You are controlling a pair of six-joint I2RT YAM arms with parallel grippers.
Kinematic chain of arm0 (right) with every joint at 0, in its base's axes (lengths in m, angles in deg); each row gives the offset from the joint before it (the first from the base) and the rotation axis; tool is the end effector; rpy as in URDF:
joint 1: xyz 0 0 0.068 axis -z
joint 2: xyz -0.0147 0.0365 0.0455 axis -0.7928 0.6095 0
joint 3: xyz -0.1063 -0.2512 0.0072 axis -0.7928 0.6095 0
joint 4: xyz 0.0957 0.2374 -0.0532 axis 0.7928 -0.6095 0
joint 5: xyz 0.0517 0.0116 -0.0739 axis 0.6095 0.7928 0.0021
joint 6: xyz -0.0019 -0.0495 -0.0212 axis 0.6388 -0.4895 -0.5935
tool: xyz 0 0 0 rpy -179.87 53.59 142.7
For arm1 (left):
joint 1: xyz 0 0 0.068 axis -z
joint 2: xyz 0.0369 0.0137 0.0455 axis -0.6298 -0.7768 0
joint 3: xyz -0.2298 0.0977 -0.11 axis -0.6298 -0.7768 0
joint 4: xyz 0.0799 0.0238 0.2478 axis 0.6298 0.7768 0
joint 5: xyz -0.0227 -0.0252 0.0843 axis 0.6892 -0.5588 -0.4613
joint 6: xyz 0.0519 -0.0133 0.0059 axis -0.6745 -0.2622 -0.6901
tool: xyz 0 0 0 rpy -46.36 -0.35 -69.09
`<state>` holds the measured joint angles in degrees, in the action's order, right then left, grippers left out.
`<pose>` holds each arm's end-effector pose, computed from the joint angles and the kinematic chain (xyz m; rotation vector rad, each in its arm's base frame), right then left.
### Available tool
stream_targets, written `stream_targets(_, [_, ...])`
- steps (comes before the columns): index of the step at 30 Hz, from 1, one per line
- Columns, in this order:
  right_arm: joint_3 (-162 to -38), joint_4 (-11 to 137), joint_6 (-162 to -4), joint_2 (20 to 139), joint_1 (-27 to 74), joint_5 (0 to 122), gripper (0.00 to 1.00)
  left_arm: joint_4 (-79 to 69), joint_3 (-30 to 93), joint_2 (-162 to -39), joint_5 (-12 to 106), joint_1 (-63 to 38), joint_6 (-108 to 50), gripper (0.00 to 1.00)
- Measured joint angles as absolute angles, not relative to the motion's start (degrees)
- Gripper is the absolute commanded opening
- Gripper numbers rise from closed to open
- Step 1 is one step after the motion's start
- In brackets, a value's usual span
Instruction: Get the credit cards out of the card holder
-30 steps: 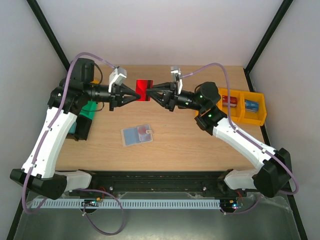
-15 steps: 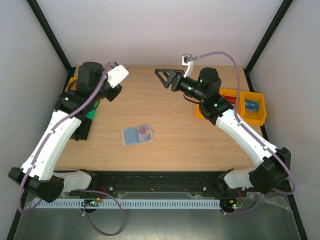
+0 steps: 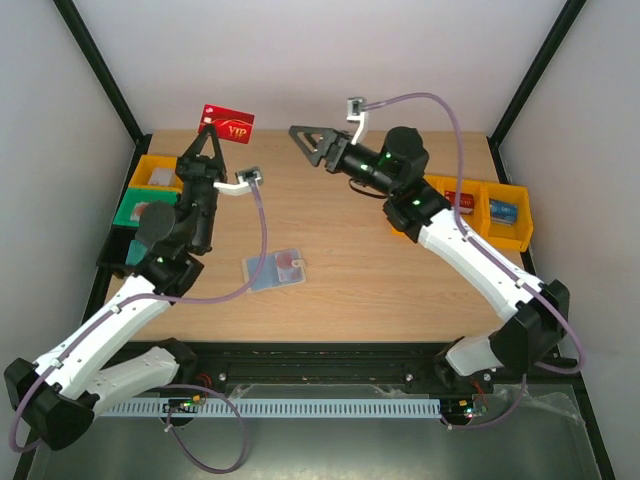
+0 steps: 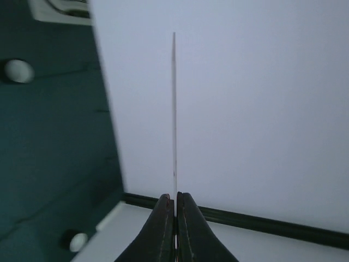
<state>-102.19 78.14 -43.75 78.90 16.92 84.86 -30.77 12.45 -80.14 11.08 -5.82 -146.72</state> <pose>0.2546 0.2044 0.4435 -0.3760 1.5439 1.5210 0.1871 -0.1027 0.4272 0.9712 0.8615 1.3870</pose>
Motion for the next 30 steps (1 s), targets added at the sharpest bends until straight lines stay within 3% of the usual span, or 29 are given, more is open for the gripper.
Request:
stream_targets(4, [-102.96,83.49,-41.65,82.11,13.53,89.14,0.87,-45.75,8.14,-79.49,14.52,-3.16,-154.19,0.02])
stream_targets(9, [-103.02,89.59,-39.05,84.14,11.39,93.1,0.83,-53.24,4.67,-81.13,15.94,-0.56,-158.0,0.02])
stream_targets(11, [-103.04,92.12,-37.83,84.62,11.26,94.65,0.75,-54.12,4.58,-81.83,15.83,0.08,-158.56,0.02])
stream_targets(17, [-103.72,95.36,-35.86,85.06,11.11,96.18,0.26,-55.93,4.43,-82.31,15.28,1.22,-159.5,0.02])
stream_targets(20, [-104.79,95.53,-35.4,85.82,11.08,96.03,0.08,-56.54,4.08,-82.33,14.76,2.2,-159.59,0.02])
stream_targets(22, [-105.58,94.86,-35.08,86.37,11.06,95.85,0.02,-56.63,4.01,-82.42,14.43,2.92,-159.66,0.02])
stream_targets(27, [-106.52,92.56,-35.53,87.05,11.06,95.88,0.02,-57.07,3.12,-82.42,12.77,3.47,-159.7,0.02])
stream_targets(28, [-106.56,91.99,-35.8,87.05,11.06,95.88,0.02,-57.18,2.81,-82.42,12.48,3.49,-159.7,0.08])
stream_targets(30, [-106.89,90.05,-36.67,87.05,11.06,95.7,0.02,-56.96,2.44,-82.42,11.48,3.69,-159.66,0.78])
